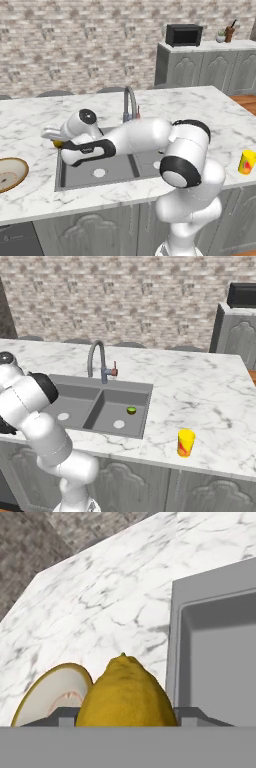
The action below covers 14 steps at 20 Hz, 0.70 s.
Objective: Remove the kiwi and lemon from the sink. Then move the bowl and cup from the counter to the sink for washing.
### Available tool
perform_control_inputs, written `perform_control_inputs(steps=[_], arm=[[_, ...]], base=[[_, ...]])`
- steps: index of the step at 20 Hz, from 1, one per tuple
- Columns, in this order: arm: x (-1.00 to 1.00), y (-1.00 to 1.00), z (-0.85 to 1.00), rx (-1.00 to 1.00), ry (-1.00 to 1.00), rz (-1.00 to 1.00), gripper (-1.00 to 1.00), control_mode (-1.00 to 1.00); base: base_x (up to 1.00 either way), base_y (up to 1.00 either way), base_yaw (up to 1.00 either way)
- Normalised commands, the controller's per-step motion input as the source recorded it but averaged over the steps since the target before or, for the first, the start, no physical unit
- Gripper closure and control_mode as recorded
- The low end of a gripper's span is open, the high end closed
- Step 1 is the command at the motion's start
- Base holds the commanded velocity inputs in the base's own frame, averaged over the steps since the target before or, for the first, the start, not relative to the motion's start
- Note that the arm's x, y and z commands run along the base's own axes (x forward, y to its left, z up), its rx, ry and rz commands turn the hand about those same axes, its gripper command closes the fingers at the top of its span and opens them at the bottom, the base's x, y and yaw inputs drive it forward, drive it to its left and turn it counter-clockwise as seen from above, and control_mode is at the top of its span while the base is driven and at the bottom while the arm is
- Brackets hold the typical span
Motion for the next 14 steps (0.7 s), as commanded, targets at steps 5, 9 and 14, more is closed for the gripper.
perform_control_inputs(steps=[5, 9, 14], arm=[[0.19, 0.25, -0.07, 0.0, 0.02, 0.0, 1.0, -1.0], [0.18, 0.26, -0.06, 0.0, 0.03, 0.0, 1.0, -1.0], [0.15, 0.24, -0.07, 0.0, 0.06, 0.0, 1.0, -1.0]], base=[[0.0, 0.0, 0.0], [0.0, 0.0, 0.0], [0.0, 0.0, 0.0]])
